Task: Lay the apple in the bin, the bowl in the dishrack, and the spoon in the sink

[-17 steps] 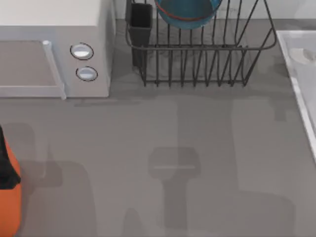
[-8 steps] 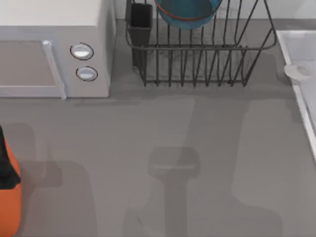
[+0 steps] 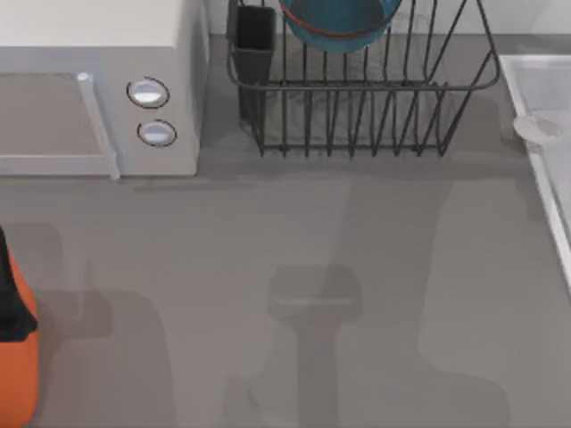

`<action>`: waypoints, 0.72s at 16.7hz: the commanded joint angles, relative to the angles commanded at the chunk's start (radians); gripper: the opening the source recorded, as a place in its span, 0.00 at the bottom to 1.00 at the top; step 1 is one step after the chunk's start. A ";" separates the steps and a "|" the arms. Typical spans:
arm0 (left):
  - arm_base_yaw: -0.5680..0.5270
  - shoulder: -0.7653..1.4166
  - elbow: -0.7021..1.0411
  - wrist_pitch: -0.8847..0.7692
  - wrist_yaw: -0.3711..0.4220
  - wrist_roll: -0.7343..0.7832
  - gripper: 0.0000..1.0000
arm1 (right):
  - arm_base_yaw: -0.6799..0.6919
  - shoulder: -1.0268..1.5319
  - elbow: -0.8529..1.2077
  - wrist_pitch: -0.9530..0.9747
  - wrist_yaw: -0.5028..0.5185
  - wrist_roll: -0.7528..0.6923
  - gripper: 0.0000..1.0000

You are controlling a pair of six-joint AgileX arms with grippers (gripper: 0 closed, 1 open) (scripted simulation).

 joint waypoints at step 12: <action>0.000 0.000 0.000 0.000 0.000 0.000 1.00 | 0.000 0.000 0.000 0.000 0.000 0.000 1.00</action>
